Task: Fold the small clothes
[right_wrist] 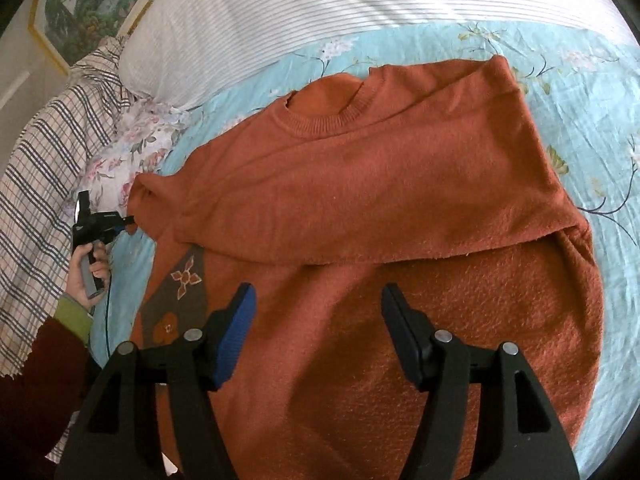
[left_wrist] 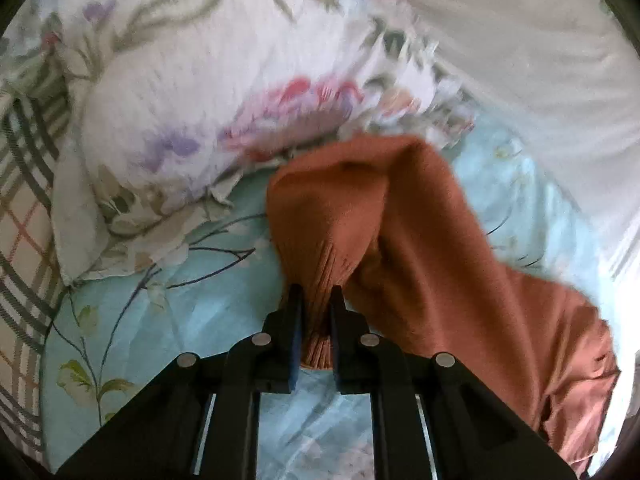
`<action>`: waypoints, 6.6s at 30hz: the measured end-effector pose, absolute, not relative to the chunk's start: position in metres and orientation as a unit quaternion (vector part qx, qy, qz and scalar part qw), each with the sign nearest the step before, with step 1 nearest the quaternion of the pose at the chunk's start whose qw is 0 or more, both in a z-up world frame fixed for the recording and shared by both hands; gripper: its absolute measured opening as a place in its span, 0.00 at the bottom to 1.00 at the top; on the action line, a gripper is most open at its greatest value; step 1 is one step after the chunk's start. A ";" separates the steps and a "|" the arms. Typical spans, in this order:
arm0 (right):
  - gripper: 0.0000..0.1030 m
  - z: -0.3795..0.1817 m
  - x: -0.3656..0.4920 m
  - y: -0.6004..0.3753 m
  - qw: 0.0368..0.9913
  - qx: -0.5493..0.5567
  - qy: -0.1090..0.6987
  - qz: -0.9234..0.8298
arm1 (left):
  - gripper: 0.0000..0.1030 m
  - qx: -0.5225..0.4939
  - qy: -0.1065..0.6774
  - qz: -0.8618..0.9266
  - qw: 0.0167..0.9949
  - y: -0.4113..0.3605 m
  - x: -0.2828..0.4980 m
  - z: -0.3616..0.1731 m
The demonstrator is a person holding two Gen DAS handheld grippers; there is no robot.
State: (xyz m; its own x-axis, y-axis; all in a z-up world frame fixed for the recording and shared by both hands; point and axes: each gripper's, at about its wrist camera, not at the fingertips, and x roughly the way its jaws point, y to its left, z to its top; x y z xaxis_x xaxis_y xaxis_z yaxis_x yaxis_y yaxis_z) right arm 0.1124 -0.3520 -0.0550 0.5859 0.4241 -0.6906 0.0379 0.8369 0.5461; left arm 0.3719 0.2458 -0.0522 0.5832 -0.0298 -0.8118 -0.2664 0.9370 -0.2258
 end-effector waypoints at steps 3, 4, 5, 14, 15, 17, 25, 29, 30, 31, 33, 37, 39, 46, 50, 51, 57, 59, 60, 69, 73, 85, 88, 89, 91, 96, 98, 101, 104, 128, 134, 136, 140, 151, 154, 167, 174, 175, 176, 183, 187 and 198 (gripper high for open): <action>0.64 -0.056 0.112 -0.352 0.850 0.268 0.440 0.113 | 0.09 -0.153 0.427 0.055 0.889 0.232 0.351 -0.033; 0.64 -0.055 0.111 -0.351 0.850 0.270 0.439 0.114 | 0.09 -0.155 0.422 0.045 0.892 0.227 0.344 -0.028; 0.64 -0.054 0.110 -0.351 0.850 0.271 0.437 0.115 | 0.09 -0.154 0.414 0.030 0.897 0.216 0.335 -0.019; 0.64 -0.039 0.095 -0.363 0.857 0.289 0.409 0.120 | 0.09 -0.106 0.374 -0.158 0.908 0.052 0.283 0.046; 0.64 -0.038 0.093 -0.366 0.858 0.292 0.406 0.118 | 0.09 -0.101 0.373 -0.181 0.904 0.030 0.279 0.049; 0.64 -0.036 0.086 -0.377 0.860 0.300 0.397 0.108 | 0.09 -0.087 0.376 -0.235 0.892 -0.020 0.273 0.054; 0.64 -0.039 0.054 -0.423 0.864 0.334 0.374 0.051 | 0.09 -0.036 0.429 -0.353 0.831 -0.187 0.272 0.016; 0.64 -0.042 0.044 -0.441 0.862 0.344 0.371 0.029 | 0.09 -0.014 0.458 -0.369 0.809 -0.246 0.280 -0.016; 0.64 -0.043 0.042 -0.445 0.861 0.349 0.370 0.024 | 0.09 -0.007 0.461 -0.369 0.807 -0.257 0.279 -0.022; 0.64 -0.043 0.041 -0.448 0.860 0.352 0.369 0.021 | 0.10 0.004 0.466 -0.367 0.805 -0.268 0.279 -0.030; 0.64 -0.045 0.040 -0.452 0.858 0.357 0.368 0.017 | 0.13 0.017 0.480 -0.368 0.796 -0.283 0.284 -0.047; 0.64 -0.043 0.043 -0.451 0.858 0.359 0.366 0.024 | 0.21 0.004 0.496 -0.374 0.783 -0.279 0.279 -0.064; 0.64 -0.043 0.048 -0.446 0.858 0.357 0.368 0.031 | 0.38 0.002 0.498 -0.371 0.784 -0.266 0.272 -0.066; 0.64 -0.040 0.073 -0.422 0.858 0.347 0.374 0.062 | 0.51 -0.005 0.475 -0.349 0.808 -0.187 0.235 -0.050; 0.64 -0.039 0.094 -0.406 0.864 0.320 0.381 0.072 | 0.53 0.008 0.449 -0.266 0.853 -0.127 0.222 -0.044; 0.64 -0.039 0.102 -0.399 0.868 0.304 0.385 0.071 | 0.53 0.007 0.445 -0.234 0.864 -0.108 0.222 -0.045; 0.64 -0.045 0.152 -0.353 0.889 0.172 0.418 0.078 | 0.53 -0.012 0.453 -0.094 0.886 -0.021 0.239 -0.064; 0.64 -0.050 0.163 -0.341 0.895 0.125 0.423 0.071 | 0.53 -0.022 0.454 -0.075 0.888 -0.006 0.246 -0.068; 0.64 -0.054 0.170 -0.336 0.896 0.097 0.428 0.060 | 0.53 -0.023 0.454 -0.069 0.888 -0.002 0.248 -0.070; 0.12 -0.053 0.181 -0.385 0.881 0.189 0.427 0.071 | 0.53 -0.045 0.456 -0.041 0.888 0.010 0.261 -0.085; 0.12 -0.030 0.162 -0.434 0.862 0.311 0.383 0.115 | 0.53 -0.049 0.453 -0.039 0.889 0.013 0.265 -0.084; 0.61 -0.067 0.145 -0.484 0.832 0.389 0.396 0.011 | 0.53 -0.043 0.450 -0.032 0.891 0.011 0.268 -0.090; 0.61 -0.059 0.149 -0.461 0.854 0.326 0.406 0.012 | 0.53 -0.041 0.451 -0.030 0.891 0.010 0.269 -0.091; 0.61 -0.058 0.153 -0.453 0.860 0.299 0.413 0.007 | 0.53 -0.040 0.450 -0.028 0.891 0.010 0.269 -0.091; 0.61 -0.060 0.160 -0.443 0.867 0.257 0.428 -0.011 | 0.54 -0.042 0.450 -0.027 0.891 0.010 0.269 -0.091; 0.05 -0.075 0.171 -0.439 0.855 0.256 0.451 0.015 | 0.55 -0.052 0.448 -0.030 0.892 0.013 0.269 -0.091; 0.05 -0.067 0.167 -0.446 0.864 0.260 0.432 0.010 | 0.53 -0.047 0.450 -0.032 0.891 0.012 0.269 -0.090; 0.05 -0.064 0.160 -0.462 0.868 0.275 0.413 -0.014 | 0.43 -0.042 0.446 -0.041 0.893 0.011 0.268 -0.085; 0.07 -0.078 0.167 -0.464 0.852 0.276 0.444 -0.021 | 0.44 -0.049 0.458 -0.030 0.887 0.013 0.273 -0.091; 0.52 -0.047 0.054 -0.459 0.860 0.289 0.421 0.011 | 0.49 -0.081 0.442 -0.090 0.889 0.037 0.207 -0.061; 0.59 -0.051 -0.001 -0.457 0.853 0.307 0.420 0.028 | 0.59 -0.079 0.442 -0.141 0.883 0.046 0.155 -0.054; 0.60 -0.056 -0.013 -0.454 0.851 0.309 0.424 0.026 | 0.60 -0.084 0.448 -0.156 0.876 0.050 0.140 -0.057; 0.60 -0.067 -0.043 -0.454 0.840 0.334 0.426 0.040 | 0.62 -0.079 0.457 -0.166 0.870 0.052 0.116 -0.064; 0.61 -0.084 -0.111 -0.418 0.827 0.357 0.402 0.164 | 0.70 -0.100 0.482 -0.200 0.847 0.077 0.042 -0.088; 0.61 -0.083 -0.121 -0.409 0.832 0.343 0.390 0.193 | 0.73 -0.111 0.484 -0.229 0.837 0.081 0.026 -0.090; 0.78 -0.092 -0.109 -0.393 0.843 0.325 0.362 0.231 | 0.63 -0.125 0.502 -0.285 0.807 0.075 0.019 -0.111; 0.62 -0.092 -0.105 -0.390 0.844 0.319 0.367 0.226 | 0.26 -0.093 0.503 -0.270 0.816 0.079 0.021 -0.110; 0.56 -0.093 -0.107 -0.389 0.845 0.312 0.376 0.218 | 0.16 -0.089 0.502 -0.269 0.817 0.080 0.021 -0.110; 0.46 -0.095 -0.108 -0.392 0.845 0.310 0.381 0.213 | 0.11 -0.088 0.500 -0.271 0.818 0.081 0.020 -0.109; 0.13 -0.099 -0.115 -0.396 0.838 0.319 0.389 0.210 | 0.10 -0.085 0.508 -0.280 0.810 0.077 0.025 -0.112; 0.07 -0.091 -0.114 -0.390 0.836 0.323 0.379 0.231 | 0.05 -0.059 0.476 -0.286 0.830 0.070 0.015 -0.097; 0.07 -0.056 -0.102 -0.423 0.832 0.406 0.280 0.255 | 0.04 -0.158 0.367 -0.291 0.869 0.089 0.019 -0.028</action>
